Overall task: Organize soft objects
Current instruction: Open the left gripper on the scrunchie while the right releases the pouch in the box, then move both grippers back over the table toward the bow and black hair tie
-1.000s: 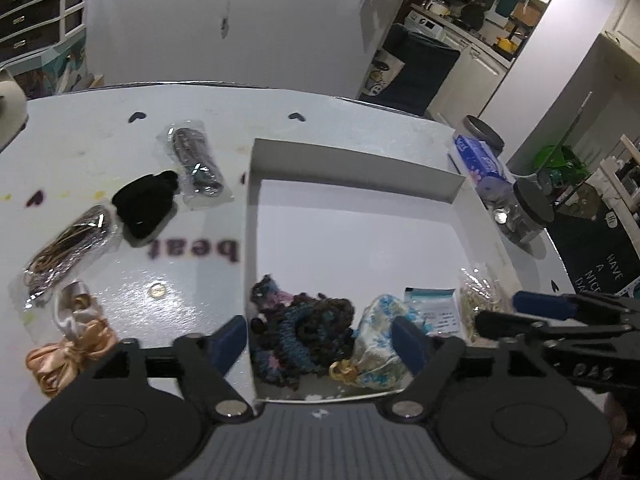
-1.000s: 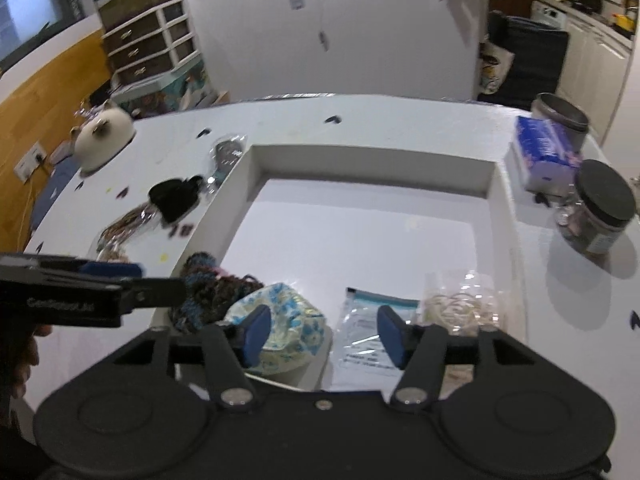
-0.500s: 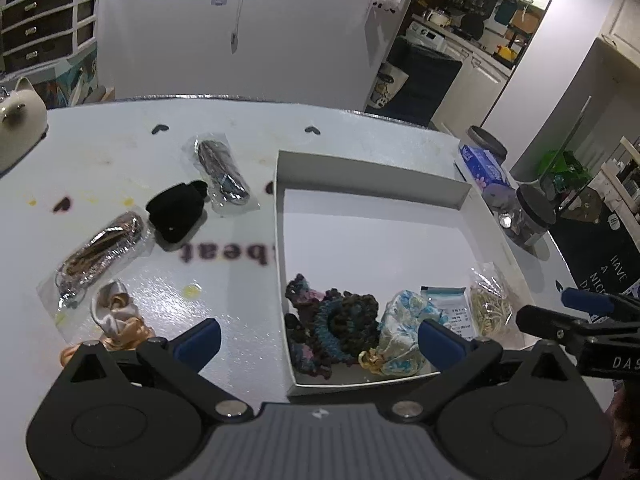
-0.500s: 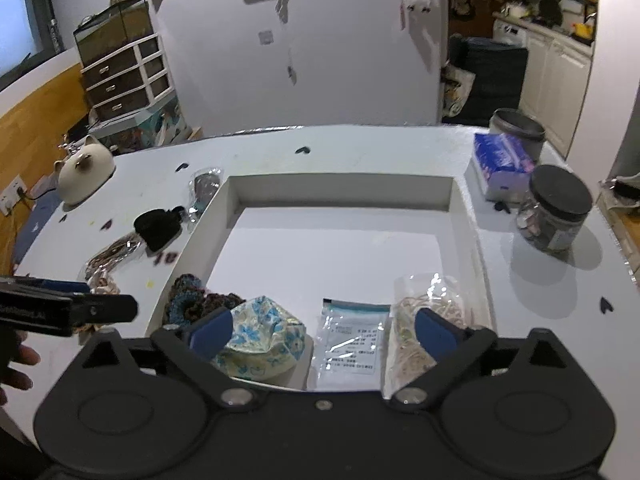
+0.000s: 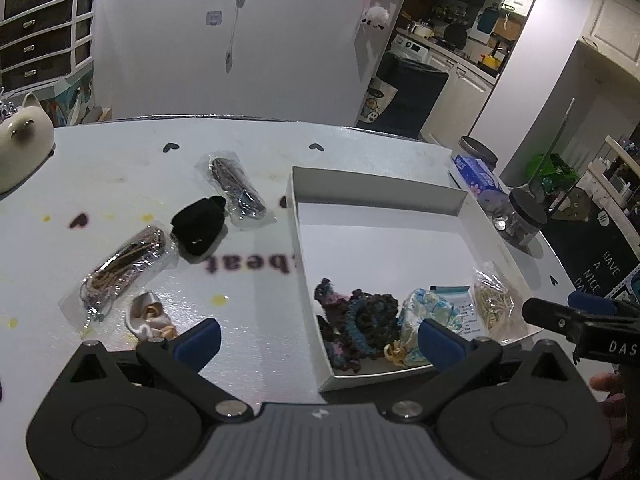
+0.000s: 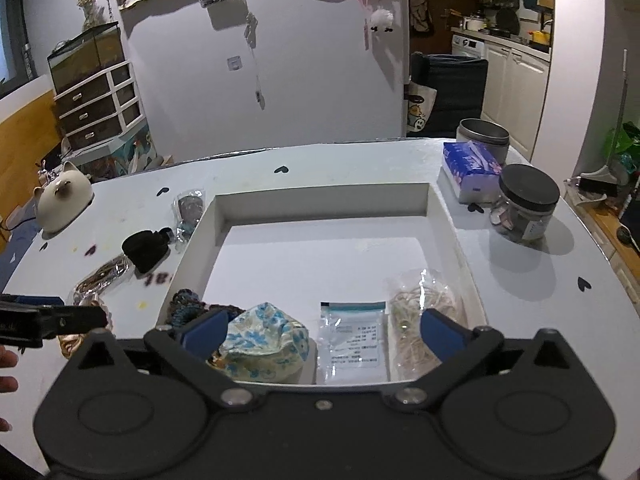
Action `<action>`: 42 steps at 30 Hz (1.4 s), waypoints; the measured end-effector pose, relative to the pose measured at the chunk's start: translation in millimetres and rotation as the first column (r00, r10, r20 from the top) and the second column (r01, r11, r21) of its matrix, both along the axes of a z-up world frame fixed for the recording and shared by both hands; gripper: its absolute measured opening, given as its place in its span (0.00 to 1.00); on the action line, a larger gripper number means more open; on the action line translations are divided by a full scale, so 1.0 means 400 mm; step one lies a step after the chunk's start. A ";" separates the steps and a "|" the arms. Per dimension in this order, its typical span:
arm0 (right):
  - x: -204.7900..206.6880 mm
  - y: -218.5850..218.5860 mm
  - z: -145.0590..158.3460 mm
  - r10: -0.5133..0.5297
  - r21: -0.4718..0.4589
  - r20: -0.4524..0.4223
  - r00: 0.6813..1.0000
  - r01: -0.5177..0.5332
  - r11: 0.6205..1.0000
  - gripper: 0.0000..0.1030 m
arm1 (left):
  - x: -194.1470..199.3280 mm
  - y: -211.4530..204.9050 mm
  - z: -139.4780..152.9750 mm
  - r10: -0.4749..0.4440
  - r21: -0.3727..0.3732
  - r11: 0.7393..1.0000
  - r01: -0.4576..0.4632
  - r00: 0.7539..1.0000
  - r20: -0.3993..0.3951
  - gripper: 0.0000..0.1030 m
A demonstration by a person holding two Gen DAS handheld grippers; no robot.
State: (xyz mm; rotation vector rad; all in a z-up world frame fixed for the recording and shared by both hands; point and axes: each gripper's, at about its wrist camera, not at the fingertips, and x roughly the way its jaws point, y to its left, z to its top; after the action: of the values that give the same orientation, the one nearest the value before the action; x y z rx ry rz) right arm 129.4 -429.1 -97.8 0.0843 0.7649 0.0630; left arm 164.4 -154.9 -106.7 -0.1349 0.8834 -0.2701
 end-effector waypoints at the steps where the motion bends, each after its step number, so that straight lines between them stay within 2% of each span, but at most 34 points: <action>1: -0.002 0.006 0.000 -0.005 0.000 0.000 1.000 0.005 1.000 1.00 | -0.001 0.008 0.001 -0.001 0.001 1.000 0.001 1.000 0.002 1.00; 8: -0.014 0.064 0.000 -0.044 -0.025 0.015 0.999 0.044 0.999 1.00 | -0.003 0.075 0.008 0.008 -0.013 1.000 -0.008 1.000 0.029 1.00; 21: -0.001 0.212 -0.003 -0.010 -0.022 0.028 1.000 0.011 1.000 1.00 | -0.002 0.232 0.011 0.060 -0.009 0.998 -0.059 0.997 0.057 1.00; 34: 0.053 0.419 -0.029 0.102 -0.030 0.055 0.993 -0.100 0.995 1.00 | 0.033 0.406 0.011 0.073 0.005 0.997 -0.074 0.993 0.094 1.00; 38: 0.080 0.480 -0.041 0.159 -0.044 0.058 0.986 -0.157 0.987 1.00 | 0.078 0.451 0.010 0.044 0.010 0.999 -0.045 0.994 0.104 1.00; 42: 0.104 0.538 -0.060 0.258 -0.064 0.053 0.965 -0.254 0.965 1.00 | 0.133 0.484 0.009 -0.006 0.015 1.000 0.005 0.993 0.117 1.00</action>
State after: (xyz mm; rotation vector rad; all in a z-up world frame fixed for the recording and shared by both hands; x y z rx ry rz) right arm 171.2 -214.0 -121.6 -0.0706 0.7124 0.2889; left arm 217.4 38.7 -103.0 -0.1017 0.7697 -0.2737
